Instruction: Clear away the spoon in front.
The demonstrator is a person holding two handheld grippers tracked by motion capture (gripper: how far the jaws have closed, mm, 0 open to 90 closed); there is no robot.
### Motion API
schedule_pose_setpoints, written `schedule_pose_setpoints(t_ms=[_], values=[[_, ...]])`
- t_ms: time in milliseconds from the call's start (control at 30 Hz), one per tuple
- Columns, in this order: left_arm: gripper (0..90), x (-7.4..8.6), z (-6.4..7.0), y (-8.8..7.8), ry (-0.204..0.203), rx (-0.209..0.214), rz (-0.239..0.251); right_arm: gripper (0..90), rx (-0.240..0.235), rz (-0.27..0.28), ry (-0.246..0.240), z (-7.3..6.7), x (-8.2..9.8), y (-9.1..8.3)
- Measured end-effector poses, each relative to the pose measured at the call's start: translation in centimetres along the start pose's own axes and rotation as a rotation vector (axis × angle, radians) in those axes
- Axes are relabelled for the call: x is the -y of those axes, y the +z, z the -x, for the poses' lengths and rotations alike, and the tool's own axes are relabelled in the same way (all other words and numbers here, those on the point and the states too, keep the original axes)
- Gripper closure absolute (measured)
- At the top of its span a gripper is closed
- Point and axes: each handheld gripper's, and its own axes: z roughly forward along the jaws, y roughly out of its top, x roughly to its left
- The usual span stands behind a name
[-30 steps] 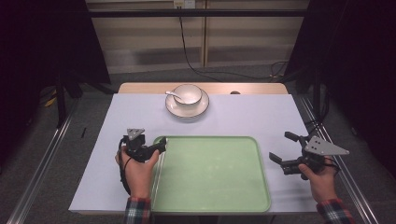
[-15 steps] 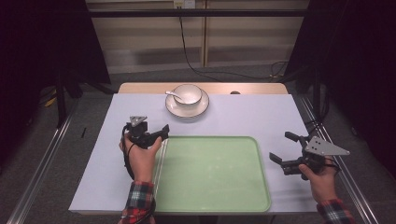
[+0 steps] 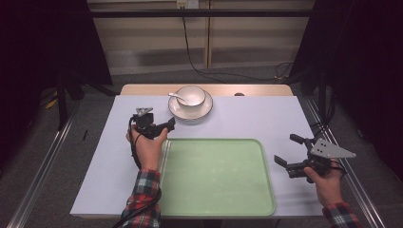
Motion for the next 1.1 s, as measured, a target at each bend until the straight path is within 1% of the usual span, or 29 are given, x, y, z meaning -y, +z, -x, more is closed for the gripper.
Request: schedule_pose_setpoints(t_ms=[33, 67, 100, 167, 233, 267, 300, 333, 400, 467, 500, 567, 600, 667, 700, 733, 767, 800, 833, 867, 1000, 1033, 1100], values=[[7.0, -0.1, 0.0, 0.2, 0.000, 0.004, 0.007, 1.5, 0.004, -0.001, -0.001, 0.0, 0.0, 0.0], [7.0, -0.3, 0.1, 0.5, 0.001, 0.004, 0.003, 1.5, 0.001, -0.001, -0.001, 0.0, 0.0, 0.0], [7.0, -0.4, 0.1, 0.7, -0.002, 0.020, 0.000, 1.5, 0.004, -0.003, 0.003, 0.0, 0.0, 0.0], [6.8, -0.7, 0.1, 1.2, -0.008, 0.021, -0.003, 1.5, 0.003, -0.004, -0.002, 0.0, 0.0, 0.0], [6.3, -0.9, 0.1, 1.5, -0.001, 0.021, -0.006, 1.5, -0.003, -0.012, 0.001, -0.1, 0.0, 0.0], [6.2, -1.0, 0.1, 1.7, -0.002, 0.022, -0.009, 1.5, 0.000, -0.005, -0.009, 0.0, 0.1, 0.1], [6.1, -1.1, 0.0, 2.0, -0.005, 0.024, -0.008, 1.5, 0.006, 0.000, -0.004, -0.1, 0.1, 0.1], [6.0, -1.2, 0.0, 2.1, -0.003, 0.019, -0.008, 1.5, 0.008, -0.007, -0.001, -0.1, 0.1, 0.1], [5.7, -1.4, -0.1, 2.4, -0.014, 0.022, 0.002, 1.5, 0.013, -0.002, 0.001, -0.1, 0.1, 0.1], [5.3, -1.5, -0.2, 2.7, -0.008, 0.018, -0.003, 1.4, 0.013, 0.000, -0.001, -0.1, 0.0, 0.1], [5.1, -1.6, -0.2, 2.9, -0.019, 0.020, 0.003, 1.4, 0.013, 0.002, -0.002, -0.1, 0.1, 0.1], [4.4, -1.7, -0.2, 3.3, -0.035, 0.028, 0.007, 1.4, 0.012, 0.003, -0.003, -0.1, 0.0, 0.1], [3.9, -1.8, -0.2, 3.5, -0.043, 0.030, 0.010, 1.4, 0.000, -0.001, -0.004, 0.0, 0.0, 0.1], [3.4, -2.0, -0.2, 3.9, -0.045, 0.042, 0.010, 1.4, 0.005, 0.000, 0.001, 0.0, 0.0, 0.0], [3.1, -2.1, -0.2, 4.0, -0.039, 0.040, 0.006, 1.4, -0.001, -0.002, -0.002, 0.0, 0.0, 0.0], [2.8, -2.2, -0.1, 4.2, -0.048, 0.048, 0.014, 1.4, 0.000, -0.001, -0.003, 0.0, 0.0, 0.0], [2.5, -2.3, -0.2, 4.3, -0.043, 0.048, 0.014, 1.4, -0.001, -0.002, -0.002, 0.0, 0.0, 0.0], [2.0, -2.4, -0.2, 4.5, -0.045, 0.054, 0.016, 1.4, 0.003, 0.000, 0.001, 0.0, 0.0, 0.0], [1.4, -2.5, -0.1, 4.7, -0.053, 0.067, 0.026, 1.4, -0.002, 0.001, 0.000, -0.1, 0.0, 0.1], [1.2, -2.5, -0.2, 4.8, -0.045, 0.075, 0.027, 1.5, 0.000, 0.003, -0.007, -0.1, 0.1, 0.1], [0.5, -2.8, -0.1, 5.6, -0.057, 0.084, 0.025, 1.5, -0.006, 0.000, -0.007, 0.0, 0.0, 0.1], [0.5, -2.8, -0.2, 5.9, -0.057, 0.075, 0.025, 1.5, -0.001, 0.002, -0.001, 0.0, 0.0, 0.0], [0.5, -2.8, -0.3, 6.2, -0.061, 0.073, 0.031, 1.5, 0.017, 0.012, 0.001, -0.1, 0.0, 0.1]])
